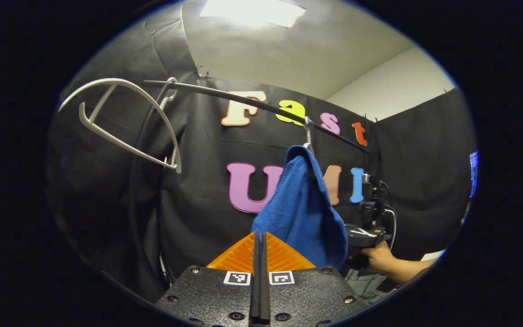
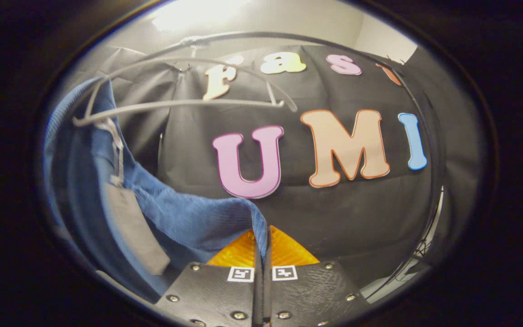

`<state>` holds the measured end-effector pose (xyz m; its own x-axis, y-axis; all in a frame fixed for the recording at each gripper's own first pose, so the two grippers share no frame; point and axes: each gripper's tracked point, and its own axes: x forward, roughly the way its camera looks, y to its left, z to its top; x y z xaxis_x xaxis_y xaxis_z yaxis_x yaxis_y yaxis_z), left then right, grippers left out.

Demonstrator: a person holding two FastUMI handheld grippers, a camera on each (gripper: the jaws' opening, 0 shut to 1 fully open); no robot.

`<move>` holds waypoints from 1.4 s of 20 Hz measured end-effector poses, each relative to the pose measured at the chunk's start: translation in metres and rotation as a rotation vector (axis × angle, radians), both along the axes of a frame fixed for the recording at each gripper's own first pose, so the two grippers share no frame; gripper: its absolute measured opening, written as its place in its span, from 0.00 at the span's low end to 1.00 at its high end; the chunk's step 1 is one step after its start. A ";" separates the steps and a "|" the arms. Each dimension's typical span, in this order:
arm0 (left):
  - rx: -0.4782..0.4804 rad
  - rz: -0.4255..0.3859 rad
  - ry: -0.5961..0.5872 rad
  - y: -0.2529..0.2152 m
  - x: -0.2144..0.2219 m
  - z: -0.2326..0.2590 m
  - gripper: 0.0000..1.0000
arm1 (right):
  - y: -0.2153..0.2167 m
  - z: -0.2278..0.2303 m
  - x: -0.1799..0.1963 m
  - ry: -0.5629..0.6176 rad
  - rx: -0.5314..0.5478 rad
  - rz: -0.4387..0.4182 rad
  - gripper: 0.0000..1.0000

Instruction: Grasp the clothes on the hanger with both hands and then place them into the laundry hamper below.

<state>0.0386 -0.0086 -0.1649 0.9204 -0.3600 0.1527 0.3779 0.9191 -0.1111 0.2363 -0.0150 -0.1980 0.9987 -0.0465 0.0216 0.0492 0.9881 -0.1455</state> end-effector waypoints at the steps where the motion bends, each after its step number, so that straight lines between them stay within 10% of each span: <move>1: 0.023 -0.003 -0.024 -0.007 -0.006 0.003 0.00 | 0.004 0.008 -0.005 -0.010 0.011 0.006 0.00; 4: 0.095 -0.062 -0.038 -0.042 -0.015 -0.003 0.17 | 0.005 0.028 -0.014 -0.041 0.010 -0.001 0.00; 6: 0.091 -0.085 -0.005 -0.058 -0.016 -0.009 0.62 | 0.004 0.032 -0.018 -0.041 -0.004 -0.003 0.00; 8: 0.061 -0.090 0.058 -0.072 -0.009 -0.017 0.85 | 0.001 0.035 -0.022 -0.041 -0.025 -0.007 0.00; 15: 0.135 0.034 0.211 -0.092 0.050 -0.048 0.92 | -0.004 0.034 -0.024 -0.029 -0.054 -0.006 0.02; 16: 0.114 0.012 0.198 -0.094 0.053 -0.042 0.90 | -0.004 0.033 -0.025 -0.023 -0.059 -0.008 0.00; 19: 0.020 -0.033 0.236 -0.087 0.061 -0.027 0.02 | -0.001 0.029 -0.020 -0.015 -0.083 -0.013 0.00; 28: -0.054 0.026 0.127 0.025 0.045 0.047 0.00 | 0.021 0.047 -0.015 -0.077 -0.094 -0.036 0.00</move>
